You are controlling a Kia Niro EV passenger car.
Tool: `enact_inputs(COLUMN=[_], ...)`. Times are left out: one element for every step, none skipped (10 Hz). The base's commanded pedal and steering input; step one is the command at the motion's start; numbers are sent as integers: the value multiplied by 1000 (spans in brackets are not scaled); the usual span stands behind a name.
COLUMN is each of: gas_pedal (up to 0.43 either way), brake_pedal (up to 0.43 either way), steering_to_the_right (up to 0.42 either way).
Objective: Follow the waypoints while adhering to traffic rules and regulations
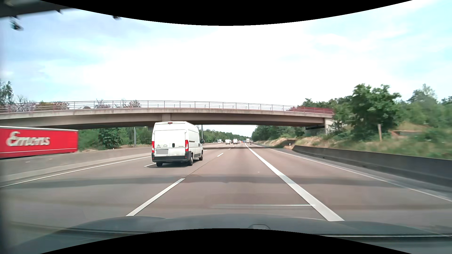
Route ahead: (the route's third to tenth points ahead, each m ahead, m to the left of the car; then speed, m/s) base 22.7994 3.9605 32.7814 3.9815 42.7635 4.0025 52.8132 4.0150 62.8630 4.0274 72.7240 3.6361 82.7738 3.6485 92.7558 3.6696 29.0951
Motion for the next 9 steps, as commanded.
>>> enact_inputs(gas_pedal=[130,130,130,130,130,130,130,130,130], brake_pedal=[0,0,0,0,0,0,0,0,0], steering_to_the_right=[-3,-3,-3,-3,-3,-3,-3,-3,-3])
